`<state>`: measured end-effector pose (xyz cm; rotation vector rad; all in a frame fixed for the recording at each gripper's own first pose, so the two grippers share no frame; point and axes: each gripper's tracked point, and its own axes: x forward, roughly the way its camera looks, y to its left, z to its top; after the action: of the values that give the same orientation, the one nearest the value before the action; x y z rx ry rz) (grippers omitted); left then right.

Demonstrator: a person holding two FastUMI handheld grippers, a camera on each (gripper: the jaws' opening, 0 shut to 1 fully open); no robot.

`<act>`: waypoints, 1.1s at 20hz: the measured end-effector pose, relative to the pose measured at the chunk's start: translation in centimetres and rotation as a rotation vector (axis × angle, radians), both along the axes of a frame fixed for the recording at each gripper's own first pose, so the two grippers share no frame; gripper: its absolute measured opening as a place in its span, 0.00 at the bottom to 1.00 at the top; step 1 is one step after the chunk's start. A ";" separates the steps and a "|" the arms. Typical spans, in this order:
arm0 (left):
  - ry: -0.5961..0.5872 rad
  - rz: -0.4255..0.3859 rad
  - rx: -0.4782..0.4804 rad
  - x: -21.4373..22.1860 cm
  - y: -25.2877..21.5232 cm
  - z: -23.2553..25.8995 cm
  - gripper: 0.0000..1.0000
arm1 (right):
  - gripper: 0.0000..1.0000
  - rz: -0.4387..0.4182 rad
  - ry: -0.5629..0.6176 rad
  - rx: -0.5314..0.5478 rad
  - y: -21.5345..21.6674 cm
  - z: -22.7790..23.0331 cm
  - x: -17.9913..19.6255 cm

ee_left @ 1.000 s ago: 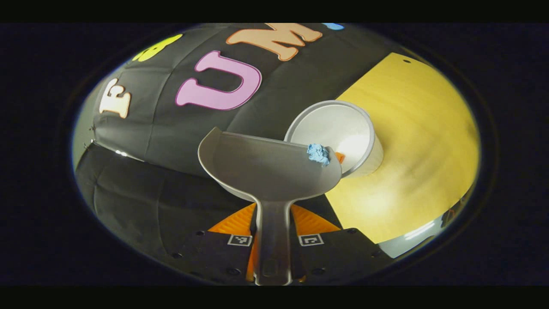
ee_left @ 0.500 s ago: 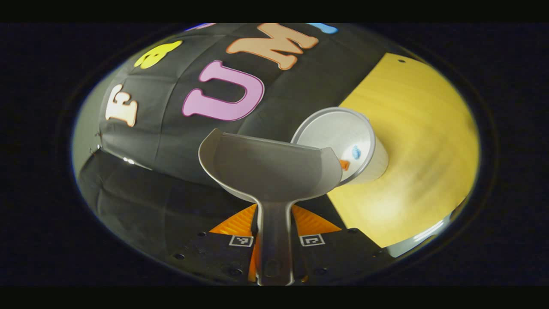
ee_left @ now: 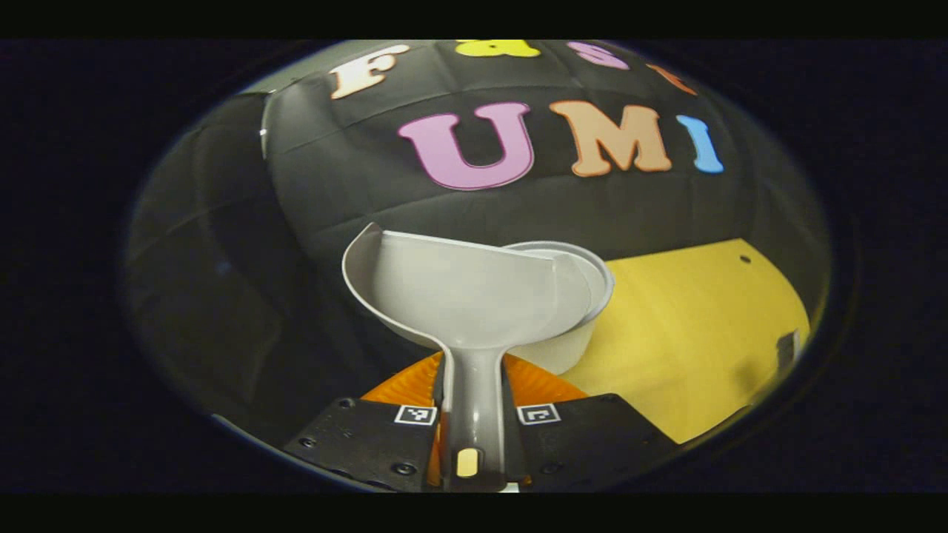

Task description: Pick up the small broom and dustpan from the desktop, sweep the trash into the dustpan with the broom, and then empty the trash into the garbage bin.

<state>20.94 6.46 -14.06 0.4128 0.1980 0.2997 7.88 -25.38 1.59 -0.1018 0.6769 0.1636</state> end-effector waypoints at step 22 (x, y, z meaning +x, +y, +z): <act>0.182 -0.371 -0.274 -4.1 -20.6 -16.8 0.26 | 0.20 -0.143 -0.014 0.053 0.2 -1.3 0.3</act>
<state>16.89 -14.16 -30.86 0.1976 0.3301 -0.1309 8.16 -25.22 0.32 -0.0034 0.6627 0.0435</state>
